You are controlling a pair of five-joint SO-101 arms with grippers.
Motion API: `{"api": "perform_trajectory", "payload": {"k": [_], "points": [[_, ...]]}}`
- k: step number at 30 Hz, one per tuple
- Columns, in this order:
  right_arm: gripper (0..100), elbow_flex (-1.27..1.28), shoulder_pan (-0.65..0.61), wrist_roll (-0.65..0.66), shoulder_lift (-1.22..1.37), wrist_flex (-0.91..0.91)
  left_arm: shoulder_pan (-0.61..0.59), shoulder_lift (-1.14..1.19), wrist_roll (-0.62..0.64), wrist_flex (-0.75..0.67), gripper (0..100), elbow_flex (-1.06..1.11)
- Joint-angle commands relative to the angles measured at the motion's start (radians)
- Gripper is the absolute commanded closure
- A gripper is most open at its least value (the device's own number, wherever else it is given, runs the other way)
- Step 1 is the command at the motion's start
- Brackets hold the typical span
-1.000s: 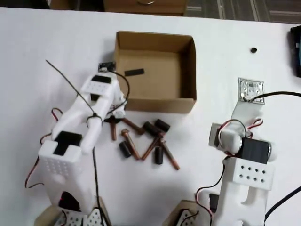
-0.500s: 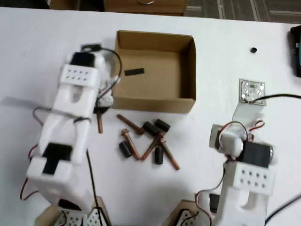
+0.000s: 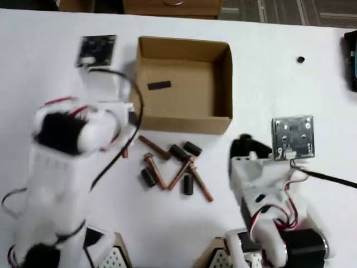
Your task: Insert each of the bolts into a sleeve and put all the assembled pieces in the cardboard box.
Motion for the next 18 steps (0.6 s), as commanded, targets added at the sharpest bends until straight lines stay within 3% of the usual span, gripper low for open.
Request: {"api": "perform_trajectory", "payload": {"k": [1, 5, 10, 18], "points": [[97.8, -0.003, -0.177, -0.110, -0.021, -0.004, 0.026, -0.104, -0.002, -0.069, 98, 0.001], [97.8, 0.155, -0.390, -0.152, -0.022, -0.085, 0.041, -0.138, -0.002, -0.130, 98, 0.001], [97.8, 0.279, -0.437, -0.155, -0.022, -0.265, 0.035, -0.138, -0.028, -0.149, 98, 0.033], [97.8, 0.404, -0.582, -0.149, -0.019, -0.579, -0.015, -0.169, -0.043, -0.293, 98, 0.113]]}}
